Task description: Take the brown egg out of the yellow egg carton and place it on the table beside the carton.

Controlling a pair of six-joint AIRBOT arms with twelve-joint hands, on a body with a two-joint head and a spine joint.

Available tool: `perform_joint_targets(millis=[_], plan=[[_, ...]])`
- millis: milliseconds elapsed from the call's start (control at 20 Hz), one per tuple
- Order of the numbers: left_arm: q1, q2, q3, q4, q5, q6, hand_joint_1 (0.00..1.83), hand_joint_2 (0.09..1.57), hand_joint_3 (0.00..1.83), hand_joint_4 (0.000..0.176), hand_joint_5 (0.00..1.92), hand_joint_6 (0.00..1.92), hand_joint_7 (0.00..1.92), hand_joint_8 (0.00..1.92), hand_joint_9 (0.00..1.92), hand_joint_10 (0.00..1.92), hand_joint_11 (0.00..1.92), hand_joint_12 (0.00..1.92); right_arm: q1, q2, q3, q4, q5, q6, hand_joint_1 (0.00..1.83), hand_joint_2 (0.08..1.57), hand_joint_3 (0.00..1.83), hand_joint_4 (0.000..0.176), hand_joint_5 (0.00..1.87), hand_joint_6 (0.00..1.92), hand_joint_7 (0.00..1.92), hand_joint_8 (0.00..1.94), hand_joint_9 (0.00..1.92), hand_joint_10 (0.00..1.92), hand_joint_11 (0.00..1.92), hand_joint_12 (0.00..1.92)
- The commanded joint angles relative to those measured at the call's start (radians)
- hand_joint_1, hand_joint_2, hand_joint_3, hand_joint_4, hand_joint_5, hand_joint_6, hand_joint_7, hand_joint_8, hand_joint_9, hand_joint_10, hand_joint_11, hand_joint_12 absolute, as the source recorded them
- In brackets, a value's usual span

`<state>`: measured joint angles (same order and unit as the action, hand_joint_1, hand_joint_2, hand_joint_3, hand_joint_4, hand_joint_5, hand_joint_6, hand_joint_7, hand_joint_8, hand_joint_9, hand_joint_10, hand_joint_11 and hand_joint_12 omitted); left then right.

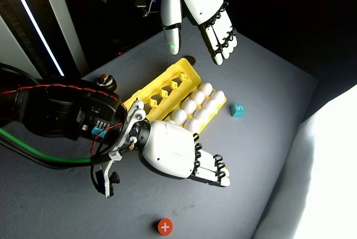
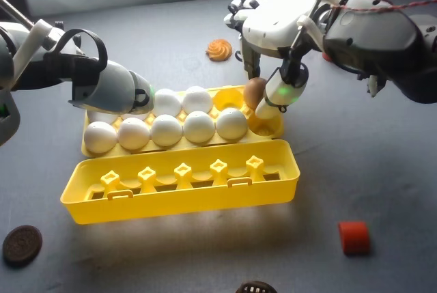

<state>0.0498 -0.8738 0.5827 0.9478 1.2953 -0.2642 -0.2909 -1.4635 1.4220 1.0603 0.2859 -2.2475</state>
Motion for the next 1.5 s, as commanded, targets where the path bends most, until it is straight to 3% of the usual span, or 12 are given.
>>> perform_joint_targets(millis=[0, 50, 100, 200, 400, 450, 550, 650, 750, 1200, 1350, 1450], plan=[[-0.006, 0.004, -0.005, 0.085, 0.000, -0.003, 0.00, 1.17, 0.01, 0.000, 0.08, 0.00, 0.03, 0.00, 0.00, 0.00, 0.00, 0.00, 0.006, 0.002, 0.005, -0.026, 0.062, 0.005, 0.95, 0.76, 0.00, 0.169, 1.14, 0.03, 0.20, 0.01, 0.00, 0.00, 0.00, 0.00], [-0.006, 0.004, -0.005, 0.085, 0.000, -0.004, 0.00, 1.18, 0.01, 0.000, 0.07, 0.00, 0.02, 0.00, 0.00, 0.00, 0.00, 0.00, 0.005, 0.001, 0.005, -0.026, 0.062, 0.005, 1.01, 0.76, 0.00, 0.175, 1.19, 0.05, 0.21, 0.01, 0.00, 0.00, 0.00, 0.00], [-0.006, 0.004, -0.005, 0.085, 0.000, -0.004, 0.00, 1.18, 0.01, 0.000, 0.07, 0.00, 0.03, 0.00, 0.00, 0.00, 0.00, 0.00, 0.004, 0.001, 0.006, -0.026, 0.062, 0.005, 1.09, 0.91, 0.01, 0.176, 1.36, 0.19, 0.16, 0.01, 0.00, 0.00, 0.00, 0.00], [-0.006, 0.004, -0.005, 0.085, 0.000, -0.004, 0.00, 1.18, 0.01, 0.000, 0.09, 0.01, 0.05, 0.01, 0.02, 0.01, 0.01, 0.00, 0.002, 0.001, 0.006, -0.026, 0.063, 0.005, 1.11, 0.97, 0.00, 0.176, 1.33, 0.36, 0.13, 0.00, 0.00, 0.00, 0.00, 0.00], [-0.006, 0.004, -0.005, 0.085, 0.000, -0.004, 0.00, 1.20, 0.01, 0.000, 0.09, 0.00, 0.03, 0.00, 0.00, 0.00, 0.00, 0.00, 0.003, 0.001, 0.008, -0.026, 0.066, 0.005, 1.11, 0.98, 0.00, 0.176, 1.33, 0.38, 0.18, 0.02, 0.00, 0.00, 0.00, 0.00], [-0.005, 0.004, -0.005, 0.085, 0.000, -0.004, 0.00, 1.19, 0.00, 0.000, 0.09, 0.01, 0.04, 0.01, 0.01, 0.00, 0.01, 0.01, 0.004, 0.001, 0.008, -0.027, 0.067, 0.005, 1.12, 0.98, 0.00, 0.148, 1.33, 0.38, 0.22, 0.02, 0.00, 0.00, 0.00, 0.00], [-0.005, 0.004, -0.006, 0.087, 0.000, -0.004, 0.00, 1.19, 0.00, 0.000, 0.08, 0.00, 0.03, 0.00, 0.00, 0.00, 0.00, 0.00, 0.006, 0.002, 0.009, -0.029, 0.070, 0.005, 1.11, 0.98, 0.00, 0.174, 1.32, 0.39, 0.24, 0.01, 0.00, 0.00, 0.00, 0.00], [-0.005, 0.004, -0.007, 0.089, 0.000, -0.004, 0.00, 1.19, 0.00, 0.000, 0.09, 0.01, 0.03, 0.00, 0.01, 0.00, 0.01, 0.00, 0.011, 0.002, 0.009, -0.029, 0.071, 0.005, 1.11, 0.98, 0.00, 0.176, 1.32, 0.39, 0.23, 0.00, 0.00, 0.00, 0.00, 0.00], [-0.005, 0.004, -0.007, 0.091, 0.000, -0.004, 0.00, 1.19, 0.01, 0.000, 0.09, 0.01, 0.02, 0.00, 0.00, 0.00, 0.01, 0.00, 0.018, 0.002, 0.009, -0.030, 0.077, 0.005, 1.09, 1.00, 0.00, 0.176, 1.24, 0.55, 0.15, 0.00, 0.00, 0.00, 0.00, 0.00], [-0.004, 0.004, -0.007, 0.091, 0.000, -0.005, 0.00, 1.18, 0.00, 0.000, 0.10, 0.00, 0.05, 0.01, 0.03, 0.01, 0.02, 0.01, 0.050, 0.011, 0.006, -0.030, 0.081, 0.004, 1.10, 1.00, 0.00, 0.176, 1.25, 0.52, 0.18, 0.01, 0.00, 0.00, 0.00, 0.00], [-0.004, 0.004, -0.007, 0.091, 0.000, -0.005, 0.00, 1.18, 0.00, 0.000, 0.11, 0.01, 0.05, 0.01, 0.03, 0.01, 0.02, 0.01, 0.056, 0.041, -0.014, -0.030, 0.081, 0.004, 1.09, 1.00, 0.00, 0.176, 1.25, 0.52, 0.13, 0.00, 0.00, 0.00, 0.00, 0.00], [-0.004, 0.004, -0.007, 0.091, 0.000, -0.007, 0.00, 1.18, 0.00, 0.000, 0.09, 0.00, 0.03, 0.00, 0.00, 0.00, 0.00, 0.00, 0.058, 0.081, -0.045, -0.030, 0.079, 0.003, 1.11, 0.98, 0.00, 0.176, 1.31, 0.40, 0.22, 0.01, 0.00, 0.00, 0.00, 0.00]])
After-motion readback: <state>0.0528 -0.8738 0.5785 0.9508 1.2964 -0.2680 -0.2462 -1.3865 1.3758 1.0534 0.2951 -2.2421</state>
